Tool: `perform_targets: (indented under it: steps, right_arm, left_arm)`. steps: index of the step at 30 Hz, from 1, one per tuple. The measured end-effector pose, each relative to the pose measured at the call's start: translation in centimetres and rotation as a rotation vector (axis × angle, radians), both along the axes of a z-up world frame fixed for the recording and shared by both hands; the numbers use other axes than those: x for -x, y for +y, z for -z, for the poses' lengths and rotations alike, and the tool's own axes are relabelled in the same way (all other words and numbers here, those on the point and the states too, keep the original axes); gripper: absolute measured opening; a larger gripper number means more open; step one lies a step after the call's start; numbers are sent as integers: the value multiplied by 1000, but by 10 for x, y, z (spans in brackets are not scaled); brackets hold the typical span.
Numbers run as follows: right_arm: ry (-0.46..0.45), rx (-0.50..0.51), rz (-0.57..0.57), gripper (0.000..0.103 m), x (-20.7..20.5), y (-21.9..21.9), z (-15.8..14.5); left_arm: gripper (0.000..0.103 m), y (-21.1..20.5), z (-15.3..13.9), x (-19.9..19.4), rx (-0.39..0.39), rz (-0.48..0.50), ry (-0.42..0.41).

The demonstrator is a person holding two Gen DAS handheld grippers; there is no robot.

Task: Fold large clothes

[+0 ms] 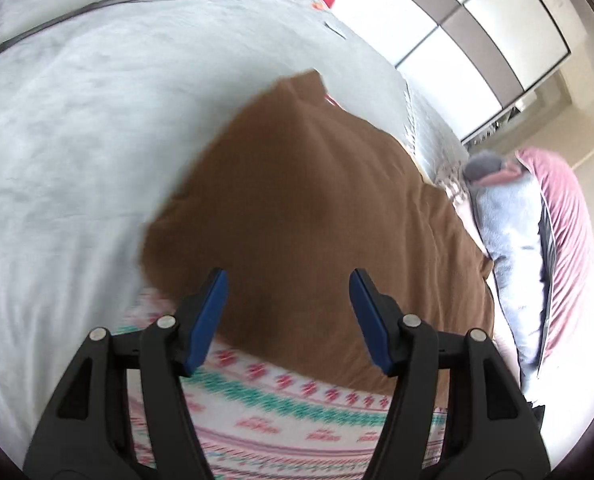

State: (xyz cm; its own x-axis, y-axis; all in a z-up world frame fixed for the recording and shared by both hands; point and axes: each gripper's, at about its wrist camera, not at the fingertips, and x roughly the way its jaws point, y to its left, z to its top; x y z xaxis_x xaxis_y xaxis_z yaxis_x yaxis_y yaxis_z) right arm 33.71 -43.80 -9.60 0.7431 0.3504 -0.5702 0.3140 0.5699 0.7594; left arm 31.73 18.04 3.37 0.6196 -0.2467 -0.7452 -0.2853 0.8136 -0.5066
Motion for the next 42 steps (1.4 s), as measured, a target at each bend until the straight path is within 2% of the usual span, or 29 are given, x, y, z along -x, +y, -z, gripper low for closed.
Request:
perform_targets:
  steps: [3,6,9,11,12,14,15,19,23,25,26,28,31,33,35,36,38,40,41,42]
  right_arm:
    - [12,-42,14,66,2,-6,2]
    - [20,-142,53,54,7,-18,10]
    - [20,-83,73,50,8,-13,9]
    - [25,-24,119,47,8,-4,5]
    - [24,-24,148,41,8,-1,5]
    - [12,-56,205,28,10,1,5]
    - [8,-48,233,25,11,6,2]
    - [-58,154,306,22,13,33,-40]
    - [-79,367,329,21,3,71,-84]
    - [-141,545,303,20,-8,111,-121]
    - [-165,596,289,20,-12,126,-133]
    - [-259,747,212,20,-24,180,-167]
    - [-398,956,80,20,-41,265,-199]
    - [-480,1053,-28,20,-50,321,-207]
    - [-548,1165,-172,20,-58,383,-200]
    - [-580,1254,-295,20,-61,428,-183]
    - [-572,1328,-506,20,-65,485,-142]
    - [-523,1400,-698,20,-65,527,-93]
    - [-457,1450,-805,21,-65,546,-59]
    - [-399,1502,-862,22,-66,556,-30]
  left_arm:
    - [69,14,16,6,48,-19,-22]
    - [69,20,39,1,131,-26,15]
    - [69,31,54,-2,173,-86,28]
    - [69,41,63,3,176,-159,82]
    - [69,45,68,5,174,-193,119]
    - [69,57,78,10,244,-221,95]
    - [68,60,77,10,262,-219,98]
    - [68,71,69,16,283,-233,92]
    - [68,95,70,26,388,-279,92]
    - [68,106,64,29,436,-289,74]
    - [68,111,61,31,443,-285,66]
    - [68,120,50,33,436,-283,44]
    - [67,133,38,40,428,-304,7]
    - [67,132,34,38,436,-294,-9]
    - [67,136,31,38,437,-276,-20]
    - [67,137,30,38,433,-274,-21]
    - [68,139,30,40,418,-282,-18]
    - [68,145,32,42,415,-298,-14]
    - [68,147,32,41,417,-302,-12]
    - [68,148,33,42,417,-307,-10]
